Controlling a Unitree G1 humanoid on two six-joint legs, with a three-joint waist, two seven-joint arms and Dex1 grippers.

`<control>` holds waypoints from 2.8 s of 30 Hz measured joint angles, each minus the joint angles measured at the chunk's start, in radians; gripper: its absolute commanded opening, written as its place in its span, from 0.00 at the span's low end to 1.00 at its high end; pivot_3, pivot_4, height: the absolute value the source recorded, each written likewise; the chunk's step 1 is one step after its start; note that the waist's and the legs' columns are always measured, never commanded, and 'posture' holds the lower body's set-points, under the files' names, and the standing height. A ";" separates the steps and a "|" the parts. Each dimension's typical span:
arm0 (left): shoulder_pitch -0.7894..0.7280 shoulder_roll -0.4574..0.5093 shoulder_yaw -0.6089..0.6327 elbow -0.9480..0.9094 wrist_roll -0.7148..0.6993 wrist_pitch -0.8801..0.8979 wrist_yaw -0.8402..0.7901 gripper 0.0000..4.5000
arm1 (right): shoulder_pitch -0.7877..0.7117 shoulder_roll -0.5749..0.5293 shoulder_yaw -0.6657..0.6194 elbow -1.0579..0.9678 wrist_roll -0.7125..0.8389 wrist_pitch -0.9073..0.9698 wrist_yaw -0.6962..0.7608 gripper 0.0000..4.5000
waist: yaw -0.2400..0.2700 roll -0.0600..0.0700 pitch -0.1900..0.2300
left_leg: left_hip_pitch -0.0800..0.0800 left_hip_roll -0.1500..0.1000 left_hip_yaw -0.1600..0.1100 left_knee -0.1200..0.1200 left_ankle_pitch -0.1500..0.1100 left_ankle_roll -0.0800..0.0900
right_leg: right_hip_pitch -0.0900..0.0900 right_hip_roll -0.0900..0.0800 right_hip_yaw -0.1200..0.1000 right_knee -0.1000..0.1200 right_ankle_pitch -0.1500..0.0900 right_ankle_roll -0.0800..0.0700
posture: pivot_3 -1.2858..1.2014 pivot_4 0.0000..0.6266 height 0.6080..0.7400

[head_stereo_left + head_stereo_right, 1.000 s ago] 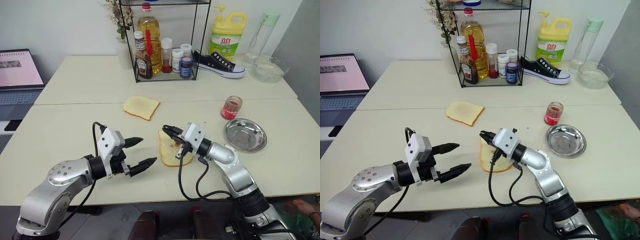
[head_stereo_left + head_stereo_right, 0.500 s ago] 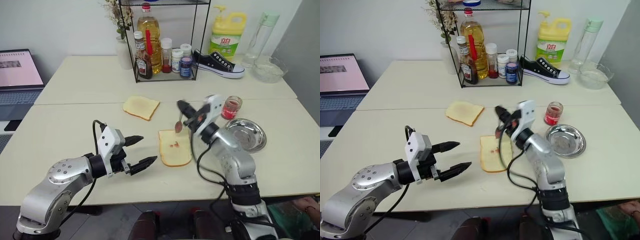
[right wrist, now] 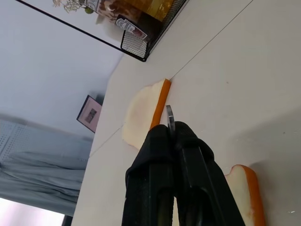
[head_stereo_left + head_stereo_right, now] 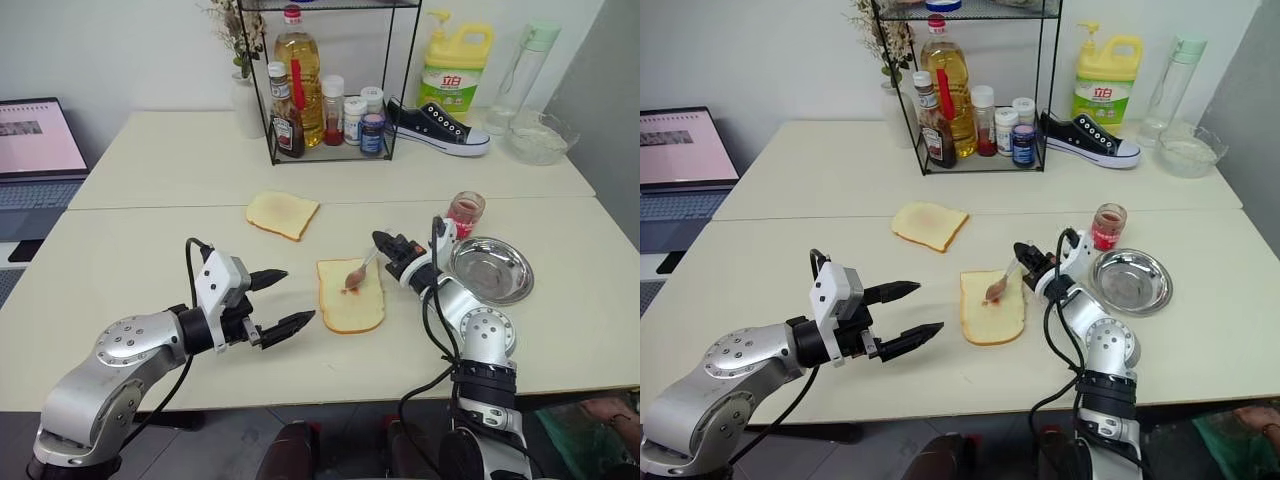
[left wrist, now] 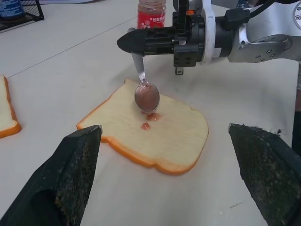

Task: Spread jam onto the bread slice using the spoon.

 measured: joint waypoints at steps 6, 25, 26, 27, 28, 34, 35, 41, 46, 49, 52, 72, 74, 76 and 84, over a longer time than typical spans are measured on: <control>-0.006 0.000 -0.004 0.000 -0.003 0.002 0.000 1.00 | 0.002 0.000 0.055 0.037 -0.019 -0.043 0.018 0.01 | -0.002 0.000 0.000 | 0.000 0.000 0.000 0.000 0.000 0.000 | 0.000 0.000 0.000 0.000 0.000 0.000 | 0.52 0.24 1.00; -0.040 0.000 -0.025 0.018 -0.004 0.007 -0.013 1.00 | 0.067 -0.156 0.191 0.017 -0.114 -0.117 0.197 0.01 | 0.002 0.000 0.000 | 0.000 0.000 0.000 0.000 0.000 0.000 | 0.001 0.000 0.000 0.000 0.000 0.000 | 0.52 0.24 1.00; -0.040 0.000 -0.025 0.018 -0.004 0.007 -0.014 1.00 | 0.070 -0.164 0.187 0.012 -0.111 -0.111 0.201 0.01 | 0.003 0.000 0.000 | 0.000 0.000 0.000 0.000 0.000 0.000 | 0.001 0.000 0.000 0.000 0.000 0.000 | 0.52 0.24 1.00; -0.042 0.000 -0.028 0.020 -0.004 0.007 -0.014 1.00 | 0.074 -0.178 0.184 0.009 -0.101 -0.101 0.207 0.01 | 0.003 0.000 0.000 | 0.000 0.000 0.000 0.000 0.000 0.000 | 0.001 0.000 0.000 0.000 0.000 0.000 | 0.52 0.24 1.00; -0.043 0.000 -0.033 0.022 -0.004 0.007 -0.015 1.00 | 0.078 -0.193 0.178 0.006 -0.089 -0.092 0.213 0.01 | 0.003 0.000 0.000 | 0.000 0.000 0.000 0.000 0.000 0.000 | 0.001 0.000 0.000 0.000 0.000 0.000 | 0.52 0.24 1.00; -0.044 0.000 -0.034 0.026 -0.004 0.007 -0.019 1.00 | 0.079 -0.220 0.167 0.004 -0.056 -0.065 0.214 0.01 | 0.003 0.000 0.000 | 0.000 0.000 0.000 0.000 0.000 0.000 | 0.001 0.000 0.000 0.000 0.000 0.000 | 0.52 0.24 1.00; -0.044 0.000 -0.034 0.026 -0.004 0.007 -0.019 1.00 | 0.079 -0.223 0.162 0.002 -0.044 -0.054 0.212 0.01 | 0.004 0.000 0.000 | 0.000 0.000 0.000 0.000 0.000 0.000 | 0.001 0.000 0.000 -0.001 0.000 0.000 | 0.52 0.24 1.00; -0.044 0.000 -0.034 0.026 -0.004 0.007 -0.019 1.00 | 0.077 -0.236 0.132 -0.018 0.021 0.018 0.191 0.01 | 0.003 0.000 0.000 | 0.000 0.000 0.000 0.000 0.000 0.000 | 0.001 0.000 0.000 0.000 0.000 0.000 | 0.52 0.24 1.00; -0.044 0.000 -0.034 0.026 -0.004 0.007 -0.018 1.00 | 0.027 -0.195 0.086 -0.016 0.088 0.059 0.126 0.01 | 0.000 0.000 0.000 | 0.000 0.000 0.000 0.000 0.000 0.000 | 0.000 0.000 0.000 0.000 0.000 0.000 | 0.52 0.24 1.00; -0.044 -0.001 -0.034 0.026 -0.004 0.007 -0.017 1.00 | -0.017 -0.150 0.070 0.011 0.107 0.056 0.099 0.01 | 0.000 0.000 0.000 | 0.000 0.000 0.000 0.000 0.000 0.000 | 0.000 0.000 0.000 0.000 0.000 0.000 | 0.52 0.24 1.00; -0.043 -0.001 -0.035 0.026 -0.004 0.007 -0.018 1.00 | -0.034 -0.117 0.074 0.065 0.104 0.045 0.086 0.01 | 0.001 0.000 0.000 | 0.000 0.000 0.000 0.000 0.000 0.000 | 0.000 0.000 0.000 0.000 0.000 0.000 | 0.52 0.24 1.00; -0.044 -0.012 -0.036 0.026 -0.004 0.006 -0.006 1.00 | 0.069 -0.285 0.031 0.006 0.158 0.153 0.091 0.01 | 0.002 0.000 0.000 | 0.000 0.000 0.001 0.000 0.000 0.000 | 0.001 0.000 0.000 -0.001 0.000 0.000 | 0.52 0.24 1.00; -0.043 -0.013 -0.037 0.026 -0.004 0.006 -0.001 1.00 | 0.079 -0.307 0.020 -0.004 0.177 0.171 0.090 0.01 | 0.002 0.000 0.000 | 0.000 0.000 0.001 0.000 0.000 0.000 | 0.001 0.000 0.000 -0.001 0.000 0.000 | 0.52 0.24 1.00; -0.043 -0.014 -0.037 0.026 -0.004 0.006 -0.001 1.00 | 0.083 -0.311 0.015 -0.009 0.193 0.182 0.084 0.01 | 0.001 0.000 0.000 | 0.000 0.000 0.001 0.000 0.000 0.000 | 0.001 0.000 0.000 -0.001 0.000 0.000 | 0.52 0.24 1.00; -0.043 -0.013 -0.036 0.026 -0.004 0.004 -0.001 1.00 | 0.044 -0.232 0.017 -0.002 0.232 0.190 0.035 0.01 | 0.000 0.000 0.000 | 0.000 0.000 0.001 0.000 0.000 0.000 | 0.001 0.000 0.000 -0.001 0.000 0.000 | 0.52 0.24 1.00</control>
